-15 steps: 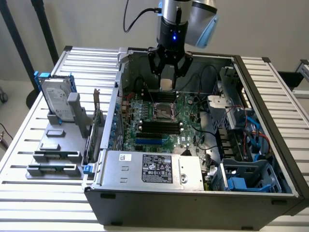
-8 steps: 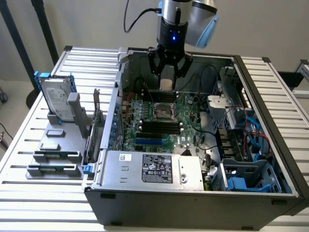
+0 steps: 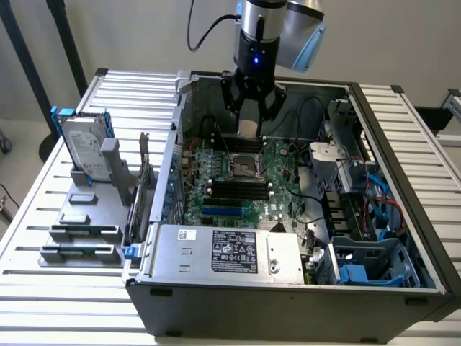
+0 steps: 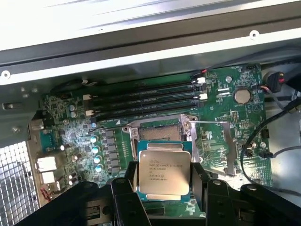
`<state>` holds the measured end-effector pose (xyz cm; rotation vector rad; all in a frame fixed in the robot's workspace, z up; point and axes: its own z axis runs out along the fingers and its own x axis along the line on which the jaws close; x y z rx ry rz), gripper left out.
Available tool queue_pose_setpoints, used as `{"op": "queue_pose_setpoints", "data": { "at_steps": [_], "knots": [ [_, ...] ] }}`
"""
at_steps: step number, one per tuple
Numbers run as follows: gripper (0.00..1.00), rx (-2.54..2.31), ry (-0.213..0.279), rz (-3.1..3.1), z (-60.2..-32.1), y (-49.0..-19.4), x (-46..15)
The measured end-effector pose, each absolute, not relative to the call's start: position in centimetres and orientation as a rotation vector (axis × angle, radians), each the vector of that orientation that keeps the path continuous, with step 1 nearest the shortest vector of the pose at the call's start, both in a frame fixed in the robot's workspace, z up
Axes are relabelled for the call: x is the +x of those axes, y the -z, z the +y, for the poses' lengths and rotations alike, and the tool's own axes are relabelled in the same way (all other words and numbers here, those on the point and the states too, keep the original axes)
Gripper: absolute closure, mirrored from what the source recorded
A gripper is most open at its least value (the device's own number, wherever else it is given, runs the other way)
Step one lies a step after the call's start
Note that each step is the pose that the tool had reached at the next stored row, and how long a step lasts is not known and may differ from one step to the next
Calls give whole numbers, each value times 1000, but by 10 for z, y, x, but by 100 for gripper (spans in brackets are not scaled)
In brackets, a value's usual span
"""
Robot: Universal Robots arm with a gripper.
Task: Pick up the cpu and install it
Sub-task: 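Place the cpu into insertion slot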
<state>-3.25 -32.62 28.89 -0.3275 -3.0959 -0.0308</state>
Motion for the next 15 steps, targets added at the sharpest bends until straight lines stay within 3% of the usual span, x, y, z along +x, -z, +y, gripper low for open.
{"op": "queue_pose_setpoints", "data": {
  "at_steps": [15],
  "knots": [
    [45, -746, 36, -3024, -326, -276, -32]
  ]
}}
